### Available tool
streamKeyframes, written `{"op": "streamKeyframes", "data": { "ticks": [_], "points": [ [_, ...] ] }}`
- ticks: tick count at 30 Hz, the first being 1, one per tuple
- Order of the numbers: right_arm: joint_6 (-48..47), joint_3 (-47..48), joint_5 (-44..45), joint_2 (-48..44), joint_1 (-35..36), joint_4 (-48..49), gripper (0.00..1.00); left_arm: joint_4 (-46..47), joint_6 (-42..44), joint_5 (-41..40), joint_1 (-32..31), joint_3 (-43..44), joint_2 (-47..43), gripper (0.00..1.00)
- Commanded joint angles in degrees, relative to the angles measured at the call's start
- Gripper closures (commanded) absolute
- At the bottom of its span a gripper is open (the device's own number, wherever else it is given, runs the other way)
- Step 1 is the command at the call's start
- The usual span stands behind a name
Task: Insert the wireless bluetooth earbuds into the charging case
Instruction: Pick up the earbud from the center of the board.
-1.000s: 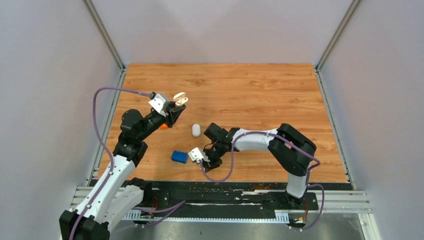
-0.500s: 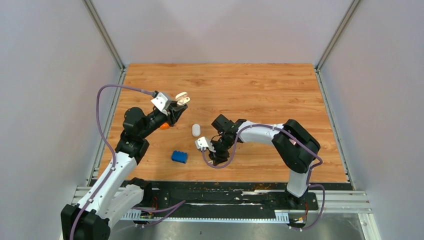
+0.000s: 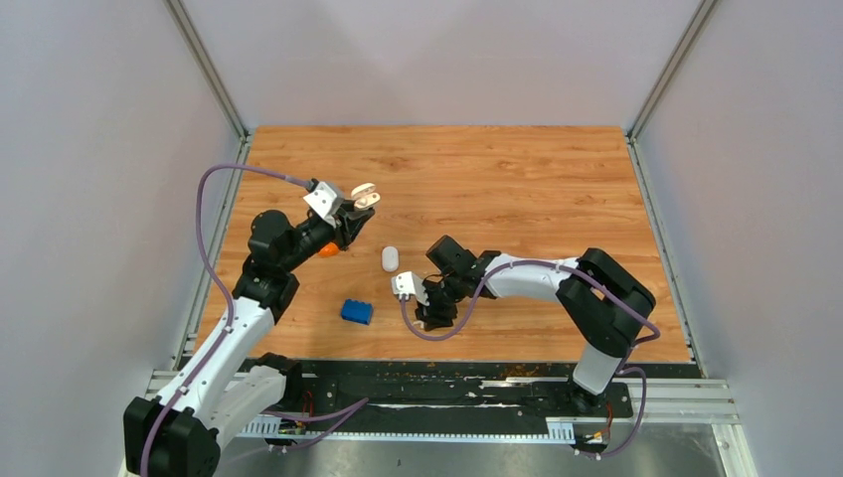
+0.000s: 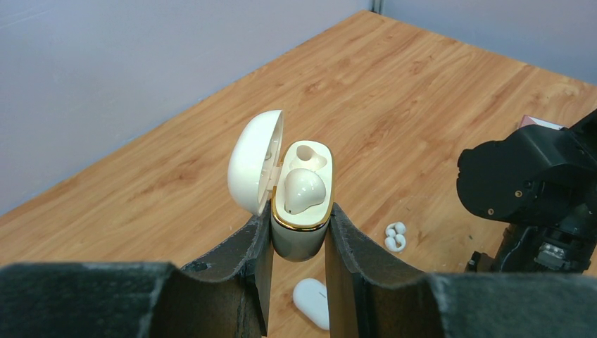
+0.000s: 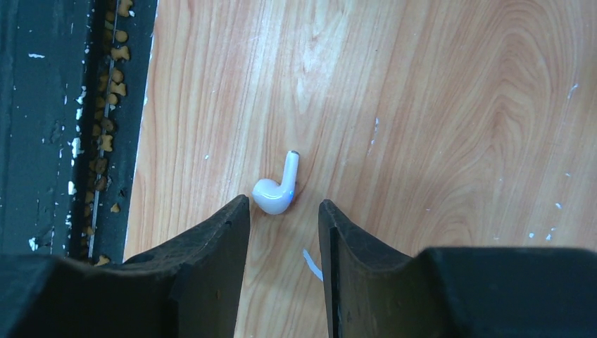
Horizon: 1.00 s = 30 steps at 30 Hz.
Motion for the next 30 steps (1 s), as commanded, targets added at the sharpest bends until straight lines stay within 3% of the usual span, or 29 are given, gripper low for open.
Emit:
{"op": "streamKeyframes", "data": {
  "ticks": [1,14,30],
  "points": [
    [4.24,-2.75,4.39,-0.53,1.11,3.42,0.59,3.34,-0.61,1.05,0.21,0.55,0.2,0.91],
    [3.4,-7.42,11.43,-0.71,4.92,11.05,0.58,2.87,-0.53,1.18,0.21,0.29,0.23,0.91],
    [7.59,-6.11,17.82,-3.27,4.91,6.69,0.59,3.43,-0.53,1.6,0.21,0.55,0.67,0.91]
  ]
}}
